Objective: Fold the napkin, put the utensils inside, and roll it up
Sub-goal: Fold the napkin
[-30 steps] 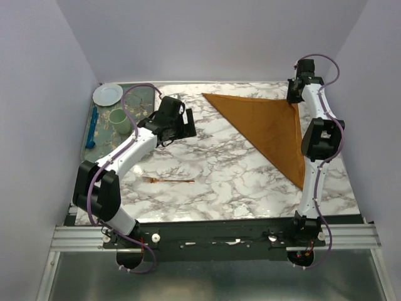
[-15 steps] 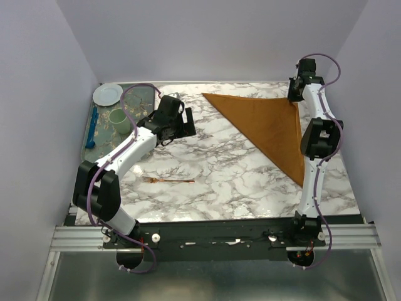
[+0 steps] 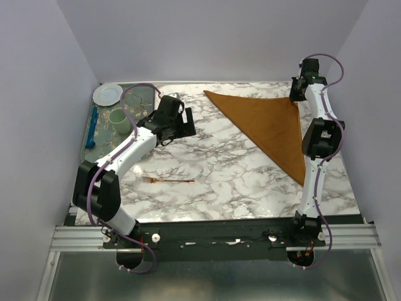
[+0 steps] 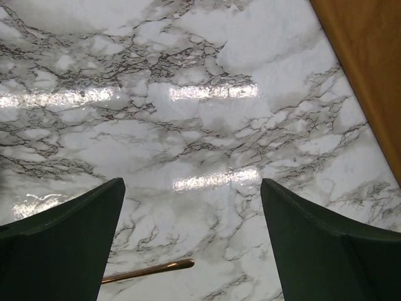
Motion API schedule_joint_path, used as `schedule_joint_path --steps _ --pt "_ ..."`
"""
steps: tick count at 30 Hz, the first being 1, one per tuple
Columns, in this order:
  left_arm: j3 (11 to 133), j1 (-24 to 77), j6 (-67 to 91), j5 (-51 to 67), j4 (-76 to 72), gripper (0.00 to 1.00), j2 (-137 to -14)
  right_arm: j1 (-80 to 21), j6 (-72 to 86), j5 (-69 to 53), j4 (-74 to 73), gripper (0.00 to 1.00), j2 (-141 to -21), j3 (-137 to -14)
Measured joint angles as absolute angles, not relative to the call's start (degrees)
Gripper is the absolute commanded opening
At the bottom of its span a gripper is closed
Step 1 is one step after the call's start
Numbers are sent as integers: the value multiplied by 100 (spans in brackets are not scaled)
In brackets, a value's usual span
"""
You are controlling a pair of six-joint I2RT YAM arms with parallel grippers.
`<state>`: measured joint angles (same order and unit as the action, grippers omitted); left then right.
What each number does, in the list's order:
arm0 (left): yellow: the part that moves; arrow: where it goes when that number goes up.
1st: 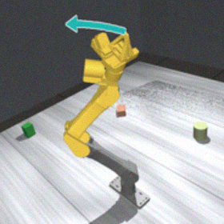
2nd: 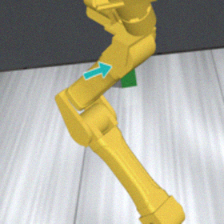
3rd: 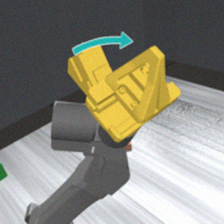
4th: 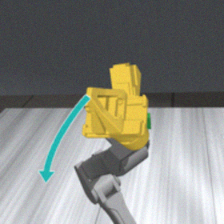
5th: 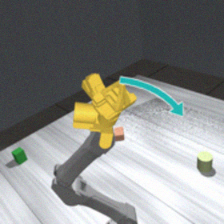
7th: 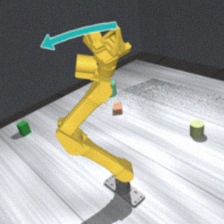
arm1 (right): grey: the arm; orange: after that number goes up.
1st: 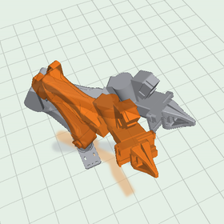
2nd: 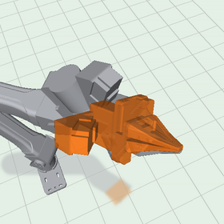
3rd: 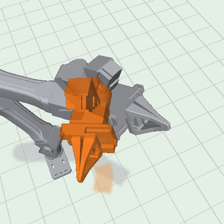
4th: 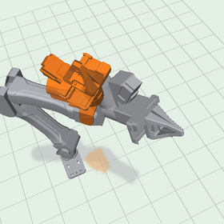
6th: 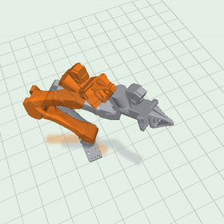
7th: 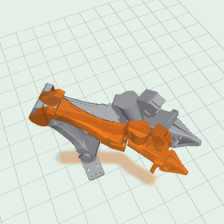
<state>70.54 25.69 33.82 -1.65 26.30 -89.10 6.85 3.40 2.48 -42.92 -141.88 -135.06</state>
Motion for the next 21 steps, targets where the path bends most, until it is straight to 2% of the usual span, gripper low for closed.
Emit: schedule_joint_path --steps 11,14,17,18,20,21 --pt "7054 2556 3382 -132 2630 99 -8910 685 379 143 -4287 1 -14243 -13649" --pt "7057 2550 3382 -123 2628 99 -8910 687 405 132 -4285 13 -14302 -13655" --pt "7057 2545 3382 -121 2628 99 -8910 685 460 121 -4287 39 -14363 -13655" --pt "7057 2545 3382 -119 2628 99 -8910 685 462 121 -4287 54 -14376 -13655" --pt "7057 2539 3382 -115 2628 99 -8912 685 489 172 -4346 65 -14394 -13714" --pt "7061 2534 3382 -84 2626 98 -8923 685 440 244 -4383 75 -14424 -13799"
